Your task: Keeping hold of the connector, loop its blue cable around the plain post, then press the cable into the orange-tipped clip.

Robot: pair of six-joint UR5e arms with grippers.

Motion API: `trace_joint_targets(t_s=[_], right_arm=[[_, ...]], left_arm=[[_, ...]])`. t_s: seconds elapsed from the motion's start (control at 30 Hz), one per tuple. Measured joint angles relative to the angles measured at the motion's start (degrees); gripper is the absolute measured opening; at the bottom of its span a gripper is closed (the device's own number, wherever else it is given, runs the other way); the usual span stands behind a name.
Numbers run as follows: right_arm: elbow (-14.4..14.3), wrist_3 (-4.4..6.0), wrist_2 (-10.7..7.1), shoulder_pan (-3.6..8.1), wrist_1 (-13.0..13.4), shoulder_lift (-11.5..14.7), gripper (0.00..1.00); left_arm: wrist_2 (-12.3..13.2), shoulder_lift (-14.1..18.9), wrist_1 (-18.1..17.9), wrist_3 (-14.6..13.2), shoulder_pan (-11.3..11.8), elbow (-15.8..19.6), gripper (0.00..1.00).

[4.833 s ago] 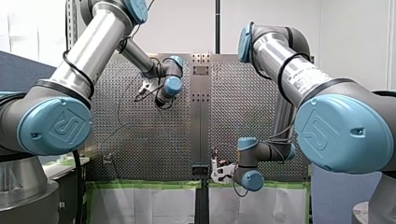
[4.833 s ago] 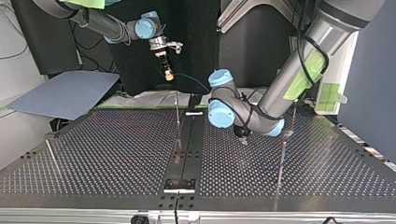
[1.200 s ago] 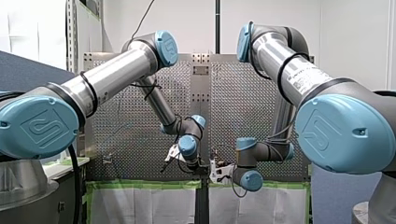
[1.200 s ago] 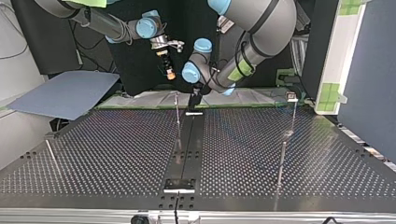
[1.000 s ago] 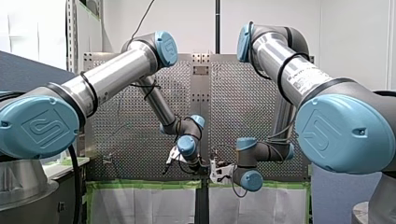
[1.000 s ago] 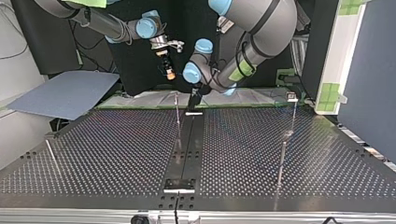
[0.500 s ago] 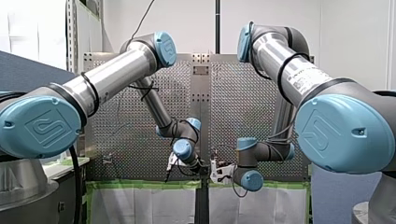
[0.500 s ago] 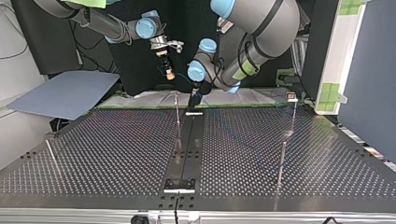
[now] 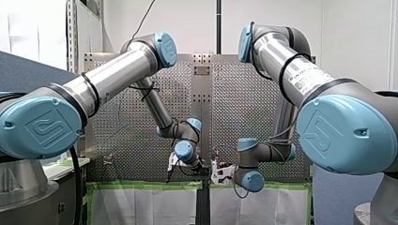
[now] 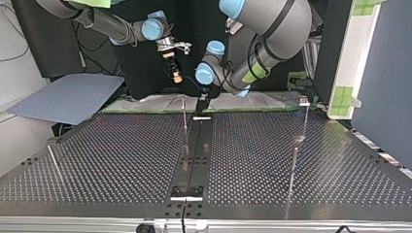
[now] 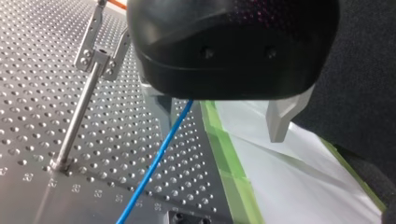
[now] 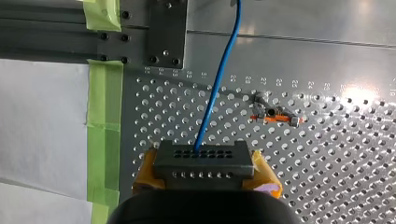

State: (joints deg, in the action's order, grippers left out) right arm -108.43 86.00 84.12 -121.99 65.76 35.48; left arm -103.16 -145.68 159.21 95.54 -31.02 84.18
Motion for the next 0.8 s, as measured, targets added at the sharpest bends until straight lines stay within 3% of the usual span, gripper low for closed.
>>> trace_joint_targets(t_s=[0.03, 0.07, 0.13, 0.17, 0.23, 0.27, 0.3, 0.33, 0.6, 0.8], right_arm=[[0.0, 0.00, 0.00, -0.01, 0.0, 0.0, 0.00], [0.0, -0.01, 0.00, -0.03, -0.1, 0.0, 0.00], [0.0, -0.02, 0.00, -0.03, -0.1, 0.0, 0.00], [0.0, -0.02, 0.00, -0.04, -0.1, 0.0, 0.00], [0.0, -0.02, 0.00, -0.06, -0.1, 0.0, 0.00], [0.0, -0.02, 0.00, -0.05, -0.1, 0.0, 0.00], [0.0, -0.03, 0.00, -0.06, -0.1, 0.0, 0.00], [0.0, -0.05, 0.00, -0.05, -0.2, 0.0, 0.00], [0.0, -0.17, 0.24, -0.03, -0.4, 0.0, 0.00], [0.2, -0.03, 0.34, 0.65, -0.8, 0.0, 0.00]], left_arm=[[-0.3, 0.0, 0.0, -0.2, -0.1, 0.0, 0.86], [-0.5, 0.0, -0.1, -0.4, -0.1, 0.0, 0.86], [-1.1, 0.0, -0.2, -0.8, -0.2, 0.0, 0.69], [-1.5, 0.0, -0.2, -0.9, -0.3, 0.0, 0.69], [-2.4, -0.1, -0.3, -1.3, -0.4, 0.1, 0.35], [-2.9, -0.1, -0.4, -1.5, -0.5, 0.2, 0.35], [-3.3, -0.1, -0.4, -1.8, -0.5, 0.2, 0.13], [-3.9, 0.0, -0.6, -2.2, -0.6, 0.4, 0.00], [-5.6, -0.1, -3.4, -4.5, -0.9, 1.5, 0.00], [-7.5, 0.0, -6.0, -5.5, -1.6, 2.2, 0.00]])
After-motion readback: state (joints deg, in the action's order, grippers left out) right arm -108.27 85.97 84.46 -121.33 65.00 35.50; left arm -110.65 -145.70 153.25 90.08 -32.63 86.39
